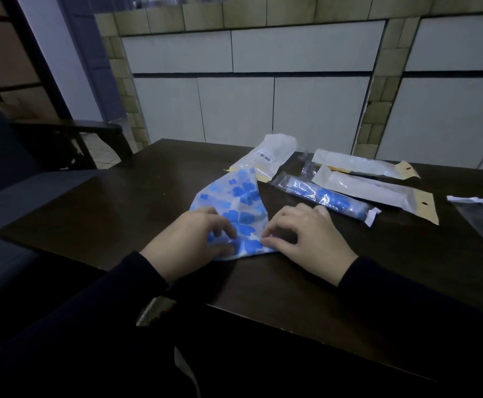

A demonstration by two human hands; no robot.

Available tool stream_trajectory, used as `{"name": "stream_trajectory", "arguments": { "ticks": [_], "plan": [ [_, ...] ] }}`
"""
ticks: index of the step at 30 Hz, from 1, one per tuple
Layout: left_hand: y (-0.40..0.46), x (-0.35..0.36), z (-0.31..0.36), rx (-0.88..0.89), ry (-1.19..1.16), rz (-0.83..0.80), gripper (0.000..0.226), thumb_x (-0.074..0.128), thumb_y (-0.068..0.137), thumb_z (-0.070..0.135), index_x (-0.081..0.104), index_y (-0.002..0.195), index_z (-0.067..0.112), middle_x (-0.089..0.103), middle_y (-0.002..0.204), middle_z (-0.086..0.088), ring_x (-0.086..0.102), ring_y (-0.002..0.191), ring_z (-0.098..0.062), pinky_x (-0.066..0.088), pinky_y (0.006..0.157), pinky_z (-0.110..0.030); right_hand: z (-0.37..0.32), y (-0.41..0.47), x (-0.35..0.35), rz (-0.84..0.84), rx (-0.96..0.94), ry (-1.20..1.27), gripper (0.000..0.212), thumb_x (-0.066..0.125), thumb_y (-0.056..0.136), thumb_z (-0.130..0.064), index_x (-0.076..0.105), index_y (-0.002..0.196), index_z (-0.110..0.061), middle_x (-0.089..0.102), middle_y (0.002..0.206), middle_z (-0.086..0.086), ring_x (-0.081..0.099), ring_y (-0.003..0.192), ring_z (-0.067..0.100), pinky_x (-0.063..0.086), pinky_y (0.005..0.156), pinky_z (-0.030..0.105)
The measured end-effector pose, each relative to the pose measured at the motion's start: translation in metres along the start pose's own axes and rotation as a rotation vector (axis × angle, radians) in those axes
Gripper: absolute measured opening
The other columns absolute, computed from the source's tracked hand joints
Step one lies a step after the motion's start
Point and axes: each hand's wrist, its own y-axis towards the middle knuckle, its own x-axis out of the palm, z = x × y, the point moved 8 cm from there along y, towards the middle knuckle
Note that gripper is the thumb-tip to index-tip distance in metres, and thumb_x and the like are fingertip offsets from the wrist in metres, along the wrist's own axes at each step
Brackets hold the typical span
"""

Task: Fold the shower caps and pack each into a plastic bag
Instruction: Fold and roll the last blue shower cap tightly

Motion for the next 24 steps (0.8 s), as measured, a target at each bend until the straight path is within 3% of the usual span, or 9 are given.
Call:
{"name": "stream_trajectory", "arguments": {
  "ticks": [4, 6, 9, 12, 14, 16, 21, 24],
  "plan": [
    [-0.003, 0.004, 0.0, 0.105, -0.015, -0.022, 0.015, 0.069, 0.084, 0.038, 0.076, 0.092, 0.028, 0.061, 0.085, 0.013, 0.055, 0.074, 0.001, 0.037, 0.066, -0.01, -0.001, 0.001, 0.003, -0.133, -0.067, -0.043, 0.03, 0.051, 0.084, -0.061, 0.072, 0.094, -0.042, 0.06, 0.098, -0.024, 0.046, 0.094, 0.003, 0.023, 0.088, 0.032],
    [-0.006, 0.006, -0.002, 0.149, -0.049, -0.058, 0.029, 0.063, 0.082, 0.05, 0.076, 0.092, 0.026, 0.063, 0.087, 0.013, 0.058, 0.073, -0.004, 0.042, 0.066, -0.015, 0.001, 0.0, 0.004, -0.214, -0.08, -0.018, 0.044, 0.042, 0.076, -0.072, 0.071, 0.098, -0.047, 0.059, 0.099, -0.026, 0.045, 0.094, -0.002, 0.022, 0.089, 0.03],
    [-0.007, 0.005, -0.003, 0.185, -0.082, -0.063, 0.05, 0.059, 0.071, 0.066, 0.077, 0.093, 0.025, 0.063, 0.087, 0.014, 0.059, 0.073, -0.005, 0.042, 0.064, -0.014, 0.004, -0.001, 0.006, -0.244, -0.08, 0.007, 0.047, 0.042, 0.068, -0.075, 0.065, 0.103, -0.053, 0.057, 0.093, -0.025, 0.045, 0.092, -0.004, 0.021, 0.085, 0.027],
    [-0.005, 0.006, -0.006, 0.16, -0.086, -0.056, 0.037, 0.065, 0.066, 0.065, 0.073, 0.084, 0.034, 0.063, 0.083, 0.013, 0.059, 0.074, -0.004, 0.042, 0.064, -0.013, 0.003, 0.001, 0.005, -0.22, -0.083, -0.02, 0.043, 0.045, 0.073, -0.073, 0.065, 0.104, -0.053, 0.059, 0.089, -0.02, 0.047, 0.088, -0.001, 0.024, 0.083, 0.028],
    [-0.003, 0.007, -0.006, 0.127, -0.091, -0.067, 0.022, 0.068, 0.068, 0.061, 0.058, 0.073, 0.042, 0.059, 0.079, 0.011, 0.057, 0.073, -0.007, 0.043, 0.064, -0.017, -0.001, 0.0, 0.003, -0.188, -0.107, -0.059, 0.046, 0.04, 0.078, -0.071, 0.067, 0.107, -0.048, 0.059, 0.086, -0.017, 0.049, 0.084, 0.002, 0.028, 0.083, 0.031],
    [-0.003, 0.008, -0.006, 0.116, -0.084, -0.063, 0.023, 0.072, 0.075, 0.051, 0.051, 0.07, 0.042, 0.055, 0.075, 0.009, 0.054, 0.071, -0.006, 0.04, 0.063, -0.015, -0.005, -0.002, 0.002, -0.175, -0.133, -0.092, 0.049, 0.036, 0.082, -0.068, 0.069, 0.108, -0.043, 0.06, 0.084, -0.015, 0.051, 0.081, 0.003, 0.031, 0.082, 0.033],
    [-0.004, 0.008, -0.01, 0.095, -0.065, -0.044, 0.019, 0.064, 0.086, 0.044, 0.062, 0.073, 0.029, 0.058, 0.075, 0.008, 0.054, 0.069, -0.007, 0.039, 0.063, -0.016, -0.005, -0.001, 0.003, -0.177, -0.088, -0.03, 0.037, 0.044, 0.092, -0.056, 0.072, 0.103, -0.034, 0.063, 0.084, -0.011, 0.054, 0.076, 0.004, 0.026, 0.073, 0.02],
    [-0.002, 0.005, -0.017, 0.023, -0.074, -0.028, 0.027, 0.061, 0.086, 0.048, 0.071, 0.083, 0.023, 0.066, 0.076, 0.008, 0.057, 0.072, -0.007, 0.043, 0.063, -0.016, 0.003, 0.003, 0.007, -0.237, 0.055, 0.022, 0.033, 0.049, 0.094, -0.05, 0.073, 0.096, -0.027, 0.067, 0.08, -0.007, 0.056, 0.077, 0.008, 0.025, 0.074, 0.022]
  ]
}}
